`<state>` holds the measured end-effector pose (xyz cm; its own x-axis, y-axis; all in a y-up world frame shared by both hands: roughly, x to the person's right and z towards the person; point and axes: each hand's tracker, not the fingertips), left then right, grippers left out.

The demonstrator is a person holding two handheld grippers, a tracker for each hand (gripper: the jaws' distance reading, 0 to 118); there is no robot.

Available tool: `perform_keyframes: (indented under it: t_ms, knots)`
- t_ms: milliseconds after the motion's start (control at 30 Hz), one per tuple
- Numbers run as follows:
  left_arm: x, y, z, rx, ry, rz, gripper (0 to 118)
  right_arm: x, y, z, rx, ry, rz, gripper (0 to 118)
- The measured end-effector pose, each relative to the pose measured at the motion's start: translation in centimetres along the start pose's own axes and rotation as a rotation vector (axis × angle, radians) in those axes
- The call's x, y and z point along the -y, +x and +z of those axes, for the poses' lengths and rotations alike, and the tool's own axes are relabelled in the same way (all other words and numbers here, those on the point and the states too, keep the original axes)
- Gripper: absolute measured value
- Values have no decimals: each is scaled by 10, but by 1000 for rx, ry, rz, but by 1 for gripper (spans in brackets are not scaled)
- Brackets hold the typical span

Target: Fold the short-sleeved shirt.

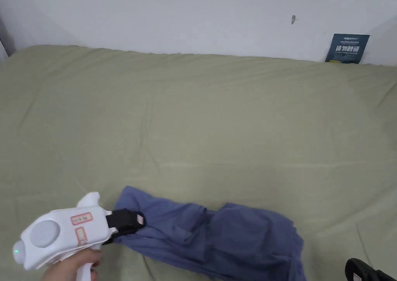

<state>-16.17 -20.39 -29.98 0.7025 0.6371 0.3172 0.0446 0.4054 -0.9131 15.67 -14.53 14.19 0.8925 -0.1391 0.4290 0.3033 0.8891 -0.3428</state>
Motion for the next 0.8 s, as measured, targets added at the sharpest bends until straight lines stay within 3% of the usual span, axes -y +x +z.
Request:
perform_keyframes:
  t_ms: [100, 167, 233, 433, 567, 700, 733, 767, 800]
  knots:
    - [-8, 17, 24, -272, 58, -266, 11, 0, -5, 1, -12, 5, 6, 0]
    - [-10, 19, 30, -304, 80, -264, 11, 0, -9, 0, -22, 3, 16, 0]
    - [-4, 39, 29, -275, 85, -269, 11, 1, -12, -1, -28, 0, 27, 0]
    - [68, 159, -8, -204, 80, -649, 11, -1, -20, 6, 8, 39, 120, 0]
    - [119, 194, -57, -185, 55, -711, 11, -3, -19, 9, 18, 53, 130, 0]
    - [141, 183, -98, -233, -44, -721, 11, -4, -14, 11, 20, 60, 117, 0]
    - [143, 179, -101, -234, -74, -743, 14, -5, -14, 12, 19, 62, 113, 0]
    - [143, 176, -97, -230, -99, -759, 27, -6, -13, 12, 18, 65, 109, 0]
    - [140, 177, -87, -161, -55, -787, 56, -7, -13, 13, 18, 68, 106, 0]
